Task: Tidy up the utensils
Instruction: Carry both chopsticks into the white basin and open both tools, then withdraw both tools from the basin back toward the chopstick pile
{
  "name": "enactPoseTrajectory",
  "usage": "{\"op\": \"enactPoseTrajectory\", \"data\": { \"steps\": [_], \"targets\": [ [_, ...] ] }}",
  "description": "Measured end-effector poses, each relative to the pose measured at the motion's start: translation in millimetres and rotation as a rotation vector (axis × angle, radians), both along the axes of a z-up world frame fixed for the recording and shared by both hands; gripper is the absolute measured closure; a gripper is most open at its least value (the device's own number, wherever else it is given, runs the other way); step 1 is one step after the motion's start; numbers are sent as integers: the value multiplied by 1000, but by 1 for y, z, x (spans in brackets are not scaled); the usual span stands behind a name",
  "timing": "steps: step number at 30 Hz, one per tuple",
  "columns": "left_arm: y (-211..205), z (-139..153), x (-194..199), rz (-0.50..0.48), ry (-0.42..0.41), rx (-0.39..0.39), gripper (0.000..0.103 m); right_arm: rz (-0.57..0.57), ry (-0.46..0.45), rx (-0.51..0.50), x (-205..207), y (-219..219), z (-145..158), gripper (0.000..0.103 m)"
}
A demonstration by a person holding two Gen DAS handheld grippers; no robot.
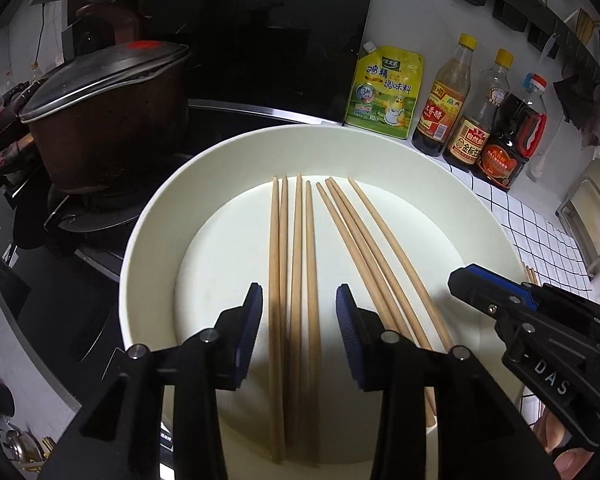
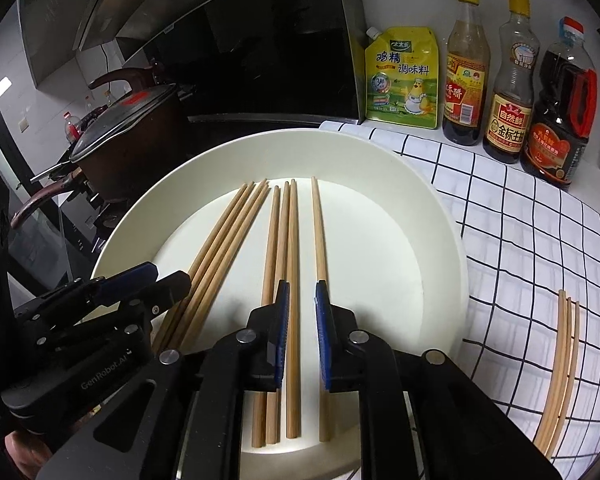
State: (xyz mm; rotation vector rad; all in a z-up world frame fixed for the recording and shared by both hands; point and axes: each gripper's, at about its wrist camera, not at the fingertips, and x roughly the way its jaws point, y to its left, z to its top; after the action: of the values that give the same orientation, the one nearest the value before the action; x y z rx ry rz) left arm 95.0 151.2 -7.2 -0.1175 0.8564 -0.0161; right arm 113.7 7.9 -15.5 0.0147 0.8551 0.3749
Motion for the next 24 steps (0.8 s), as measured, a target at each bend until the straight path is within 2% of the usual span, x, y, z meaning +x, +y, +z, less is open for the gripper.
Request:
{"op": "enactPoseTrajectory", "data": {
  "steps": [12,18,21,24],
  "targets": [
    [-10,10,-27,5,-19,7,63,-16,-39,51,-31,-24,15,90],
    [-12,18,-34,-6,-40,-29,60,-51,-56,6,-41,-39,28,90],
    [-12,24,-38,-8,-59,-11,60,-75,-87,11,-50,-48,38,83],
    [-12,27,-39,-7,-59,-11,60,-100,-98,16,-57,-59,45,83]
  ]
}}
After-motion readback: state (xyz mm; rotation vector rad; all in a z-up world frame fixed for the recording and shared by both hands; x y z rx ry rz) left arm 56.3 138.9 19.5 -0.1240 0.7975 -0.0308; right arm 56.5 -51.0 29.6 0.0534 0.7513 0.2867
